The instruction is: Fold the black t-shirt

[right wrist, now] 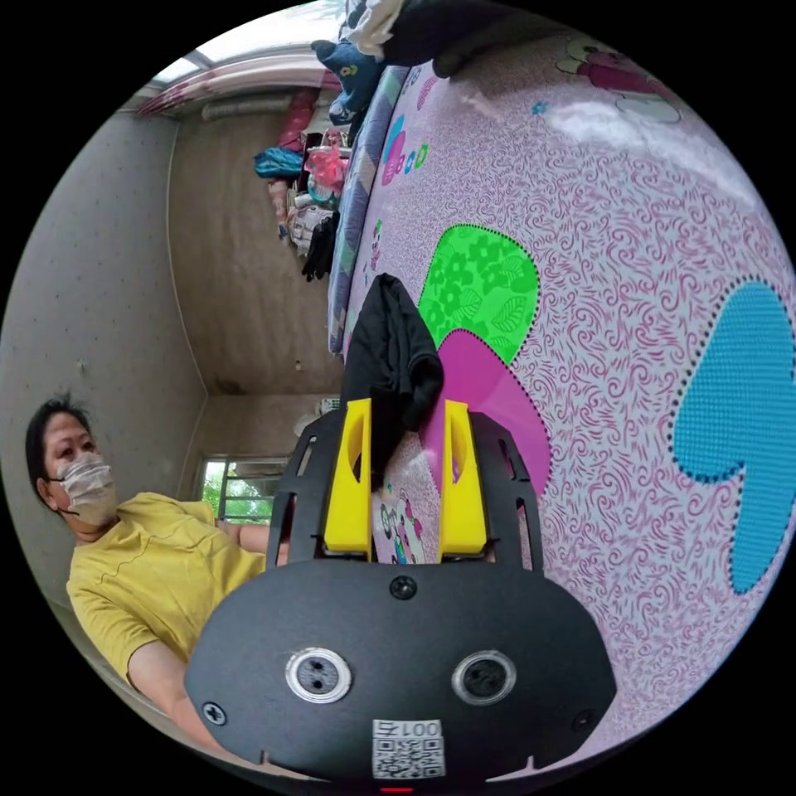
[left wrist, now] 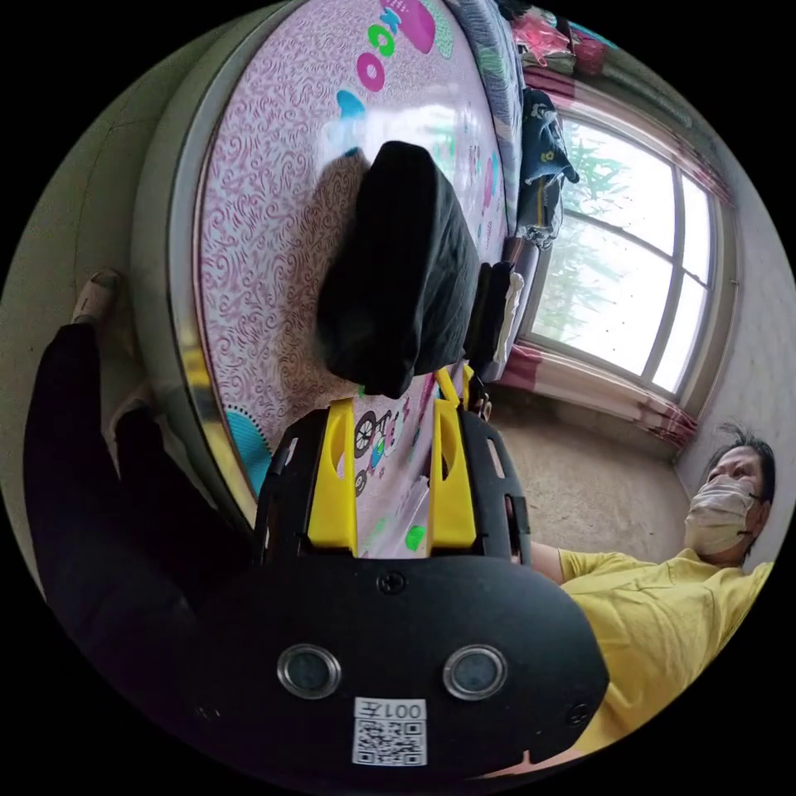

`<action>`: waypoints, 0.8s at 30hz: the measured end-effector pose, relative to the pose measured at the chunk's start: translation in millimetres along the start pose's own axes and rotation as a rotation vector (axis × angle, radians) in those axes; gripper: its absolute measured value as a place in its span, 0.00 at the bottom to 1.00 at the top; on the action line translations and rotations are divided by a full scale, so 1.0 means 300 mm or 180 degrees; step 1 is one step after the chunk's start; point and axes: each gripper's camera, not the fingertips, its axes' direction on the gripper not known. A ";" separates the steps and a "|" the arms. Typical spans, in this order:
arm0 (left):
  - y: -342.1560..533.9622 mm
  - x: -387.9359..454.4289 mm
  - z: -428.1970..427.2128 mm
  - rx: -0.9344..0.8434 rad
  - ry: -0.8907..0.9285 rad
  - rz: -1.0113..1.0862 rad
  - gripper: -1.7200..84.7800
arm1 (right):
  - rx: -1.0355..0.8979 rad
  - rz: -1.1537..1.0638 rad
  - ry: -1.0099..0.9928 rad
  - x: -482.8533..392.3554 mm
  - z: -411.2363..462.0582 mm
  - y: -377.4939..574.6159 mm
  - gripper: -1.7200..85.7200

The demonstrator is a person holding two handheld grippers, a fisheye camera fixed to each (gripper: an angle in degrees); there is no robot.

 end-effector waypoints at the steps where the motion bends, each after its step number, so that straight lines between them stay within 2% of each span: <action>1: -0.005 -0.011 0.010 0.0037 0.0056 -0.0021 0.17 | 0.0059 0.0033 -0.0104 0.014 0.008 -0.001 0.15; 11: -0.075 -0.124 -0.023 0.0327 0.0361 -0.0160 0.11 | 0.0228 0.0023 -0.0528 0.078 0.095 -0.074 0.12; 15: -0.090 -0.175 -0.069 0.0371 0.0243 -0.0271 0.06 | 0.0284 0.0047 -0.0366 0.090 0.112 -0.071 0.07; 19: -0.128 -0.205 -0.135 0.0363 0.0138 -0.0127 0.03 | 0.0376 -0.0066 -0.0308 0.101 0.125 -0.037 0.04; 24: -0.172 -0.231 -0.243 0.0276 0.0256 0.0028 0.03 | 0.0636 -0.0112 -0.0656 0.111 0.136 0.033 0.03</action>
